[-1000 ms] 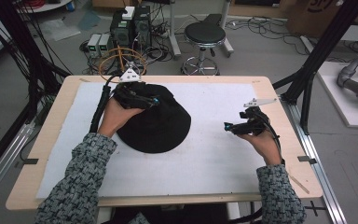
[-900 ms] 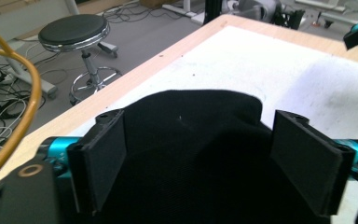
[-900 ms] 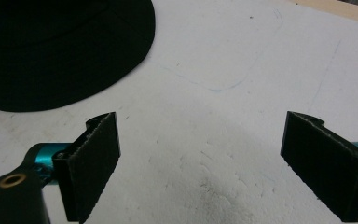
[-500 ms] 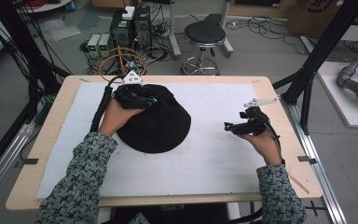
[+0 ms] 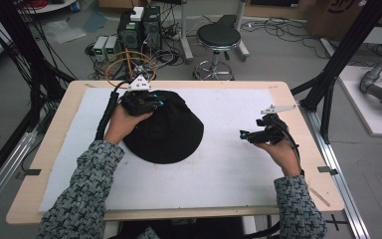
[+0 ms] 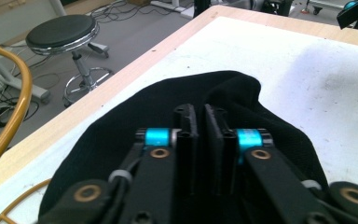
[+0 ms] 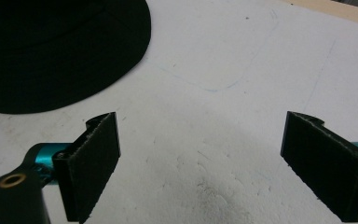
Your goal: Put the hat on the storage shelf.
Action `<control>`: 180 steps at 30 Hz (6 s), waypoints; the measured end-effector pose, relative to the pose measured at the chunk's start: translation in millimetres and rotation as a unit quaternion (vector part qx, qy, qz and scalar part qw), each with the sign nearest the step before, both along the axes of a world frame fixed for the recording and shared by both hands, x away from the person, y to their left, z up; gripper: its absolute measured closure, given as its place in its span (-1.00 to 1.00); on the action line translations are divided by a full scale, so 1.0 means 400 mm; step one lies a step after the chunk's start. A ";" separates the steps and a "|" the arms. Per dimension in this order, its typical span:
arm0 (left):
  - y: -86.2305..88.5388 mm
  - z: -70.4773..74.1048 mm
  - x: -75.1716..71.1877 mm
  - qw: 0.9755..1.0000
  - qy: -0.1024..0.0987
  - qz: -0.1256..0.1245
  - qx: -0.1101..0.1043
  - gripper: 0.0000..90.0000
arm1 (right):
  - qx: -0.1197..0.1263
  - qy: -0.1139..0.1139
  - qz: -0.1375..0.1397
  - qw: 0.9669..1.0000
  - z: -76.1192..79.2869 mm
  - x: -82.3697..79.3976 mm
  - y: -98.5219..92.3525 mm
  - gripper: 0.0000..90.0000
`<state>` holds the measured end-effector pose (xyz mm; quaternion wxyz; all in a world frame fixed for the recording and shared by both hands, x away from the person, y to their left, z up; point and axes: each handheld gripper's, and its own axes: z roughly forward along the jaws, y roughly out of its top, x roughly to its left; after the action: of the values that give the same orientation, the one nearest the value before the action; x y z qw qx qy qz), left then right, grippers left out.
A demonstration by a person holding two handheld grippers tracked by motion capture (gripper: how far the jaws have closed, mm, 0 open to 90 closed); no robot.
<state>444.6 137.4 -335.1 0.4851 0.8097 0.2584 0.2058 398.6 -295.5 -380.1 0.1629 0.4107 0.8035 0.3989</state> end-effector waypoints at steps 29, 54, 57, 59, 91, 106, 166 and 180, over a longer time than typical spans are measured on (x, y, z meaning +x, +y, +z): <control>-0.054 0.173 -0.039 0.997 -0.033 -0.058 -0.030 0.94 | 0.011 -0.003 -0.005 1.000 0.006 -0.002 -0.010 -0.74; -0.085 0.407 -0.065 0.993 -0.072 -0.081 -0.041 0.94 | 0.022 -0.007 -0.007 1.000 0.013 -0.005 -0.020 -0.74; -0.081 0.428 -0.066 0.993 -0.078 -0.075 -0.041 0.94 | 0.023 -0.007 -0.007 1.000 0.015 -0.006 -0.021 -0.74; -0.075 0.440 -0.064 0.993 -0.080 -0.072 -0.042 0.94 | 0.024 -0.006 -0.008 1.000 0.016 -0.007 -0.022 -0.74; 0.122 0.608 -0.034 0.991 -0.114 0.047 -0.051 0.94 | 0.037 -0.006 -0.005 0.999 0.020 -0.008 -0.031 -0.74; 0.183 0.525 0.036 0.991 -0.082 0.107 -0.017 0.94 | 0.039 -0.009 -0.001 0.999 0.021 -0.008 -0.031 -0.74; 0.294 0.242 0.120 0.988 -0.034 0.139 -0.050 0.94 | 0.026 0.000 0.003 1.000 0.014 -0.003 -0.020 -0.74; 0.292 0.234 0.120 0.989 -0.039 0.132 -0.061 0.93 | 0.024 0.001 0.004 1.000 0.012 -0.001 -0.018 -0.74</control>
<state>492.6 254.1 -241.3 0.5122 0.7285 0.3558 0.2835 398.2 -302.5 -375.2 0.1505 0.4116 0.7955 0.4184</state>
